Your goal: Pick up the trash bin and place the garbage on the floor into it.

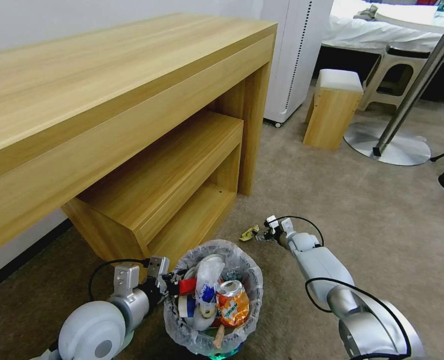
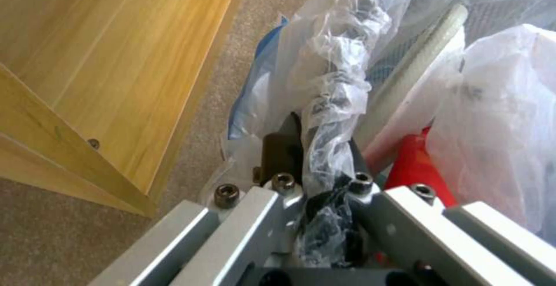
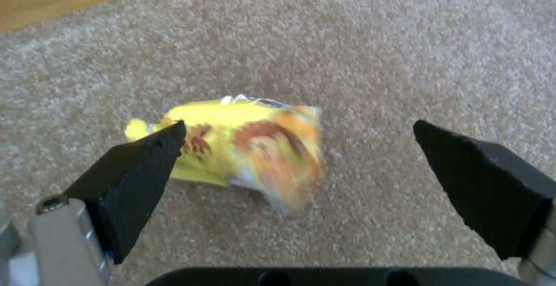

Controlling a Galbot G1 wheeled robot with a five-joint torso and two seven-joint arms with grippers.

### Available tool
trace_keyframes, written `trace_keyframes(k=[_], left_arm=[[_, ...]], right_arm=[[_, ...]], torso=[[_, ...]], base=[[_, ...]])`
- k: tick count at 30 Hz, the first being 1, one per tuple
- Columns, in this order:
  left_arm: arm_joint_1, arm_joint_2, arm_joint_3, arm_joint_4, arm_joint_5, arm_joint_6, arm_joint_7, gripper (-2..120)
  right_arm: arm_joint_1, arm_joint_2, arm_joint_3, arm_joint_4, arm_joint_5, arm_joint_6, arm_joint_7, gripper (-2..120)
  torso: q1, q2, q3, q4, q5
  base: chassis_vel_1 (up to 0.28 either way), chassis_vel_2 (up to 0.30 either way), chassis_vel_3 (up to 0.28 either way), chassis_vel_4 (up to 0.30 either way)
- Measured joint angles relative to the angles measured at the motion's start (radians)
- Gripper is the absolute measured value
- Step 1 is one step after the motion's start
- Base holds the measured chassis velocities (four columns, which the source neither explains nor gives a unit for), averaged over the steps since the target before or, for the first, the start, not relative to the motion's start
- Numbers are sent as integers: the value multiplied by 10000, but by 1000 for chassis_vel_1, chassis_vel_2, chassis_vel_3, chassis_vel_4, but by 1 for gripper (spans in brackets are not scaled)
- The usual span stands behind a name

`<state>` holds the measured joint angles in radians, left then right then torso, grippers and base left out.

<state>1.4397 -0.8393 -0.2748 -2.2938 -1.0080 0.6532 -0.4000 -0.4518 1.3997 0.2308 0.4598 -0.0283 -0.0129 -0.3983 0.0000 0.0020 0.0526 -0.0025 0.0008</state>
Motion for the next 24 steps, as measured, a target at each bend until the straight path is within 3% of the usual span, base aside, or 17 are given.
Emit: trace_keyframes(k=[24], left_arm=[[144, 48, -57, -63, 98, -74, 35, 0]], right_arm=[[187, 257, 79, -532, -175, -436, 627, 100]], torso=[[0, 0, 0, 0, 0]], base=[[0, 0, 0, 0]])
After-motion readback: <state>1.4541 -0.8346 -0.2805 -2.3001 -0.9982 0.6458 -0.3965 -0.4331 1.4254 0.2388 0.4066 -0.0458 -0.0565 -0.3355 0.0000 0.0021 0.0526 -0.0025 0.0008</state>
